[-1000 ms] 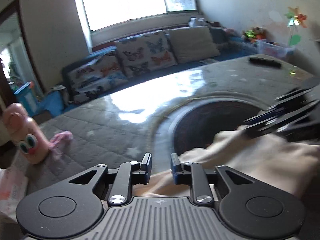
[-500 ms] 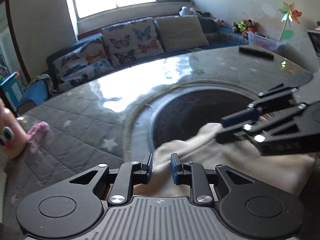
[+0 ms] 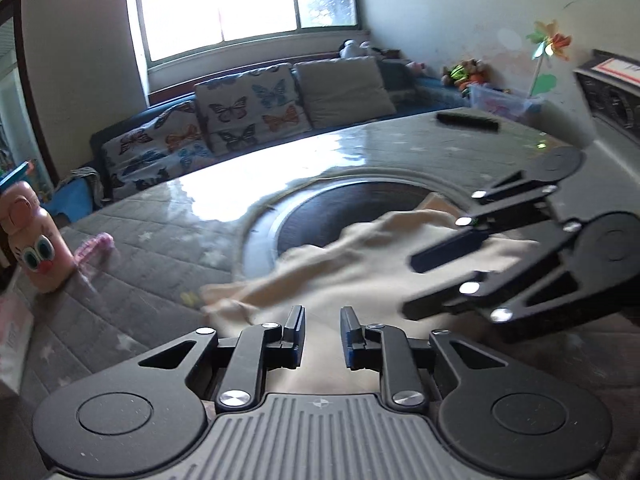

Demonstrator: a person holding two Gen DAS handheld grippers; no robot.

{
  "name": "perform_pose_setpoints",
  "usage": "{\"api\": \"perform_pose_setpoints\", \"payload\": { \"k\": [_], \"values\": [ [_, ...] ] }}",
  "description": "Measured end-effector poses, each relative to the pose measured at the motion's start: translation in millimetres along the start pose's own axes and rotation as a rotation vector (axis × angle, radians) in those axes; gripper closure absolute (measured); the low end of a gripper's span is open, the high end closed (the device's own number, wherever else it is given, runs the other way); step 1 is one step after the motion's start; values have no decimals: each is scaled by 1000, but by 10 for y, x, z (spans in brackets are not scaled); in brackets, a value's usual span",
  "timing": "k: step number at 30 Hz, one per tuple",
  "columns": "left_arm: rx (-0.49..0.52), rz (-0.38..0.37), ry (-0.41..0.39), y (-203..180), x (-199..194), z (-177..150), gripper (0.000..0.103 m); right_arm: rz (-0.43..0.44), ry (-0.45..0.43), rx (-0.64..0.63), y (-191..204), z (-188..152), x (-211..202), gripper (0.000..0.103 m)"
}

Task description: Fold clothes

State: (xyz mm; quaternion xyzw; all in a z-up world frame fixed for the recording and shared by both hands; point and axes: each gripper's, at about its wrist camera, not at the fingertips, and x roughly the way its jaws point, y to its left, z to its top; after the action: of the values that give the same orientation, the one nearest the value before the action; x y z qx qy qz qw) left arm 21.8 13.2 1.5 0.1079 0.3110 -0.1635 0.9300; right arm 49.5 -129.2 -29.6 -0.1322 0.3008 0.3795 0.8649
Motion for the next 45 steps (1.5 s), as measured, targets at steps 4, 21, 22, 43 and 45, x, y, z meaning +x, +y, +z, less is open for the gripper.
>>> {"api": "perform_pose_setpoints", "payload": {
  "k": [4,21,22,43,45],
  "values": [
    [-4,-9,18,-106,33,-116,83,27,12,11,106,-93,39,72],
    [-82,37,41,31,63,-191,82,-14,8,124,-118,-394,-250,74],
    [-85,41,43,47,68,-187,81,-23,-5,129,-142,-379,-299,74],
    [-176,106,38,578,311,34,81,-83,23,254,-680,-342,-171,74],
    [-183,109,42,609,351,47,81,-94,22,262,-742,-299,-108,74]
  ]
}}
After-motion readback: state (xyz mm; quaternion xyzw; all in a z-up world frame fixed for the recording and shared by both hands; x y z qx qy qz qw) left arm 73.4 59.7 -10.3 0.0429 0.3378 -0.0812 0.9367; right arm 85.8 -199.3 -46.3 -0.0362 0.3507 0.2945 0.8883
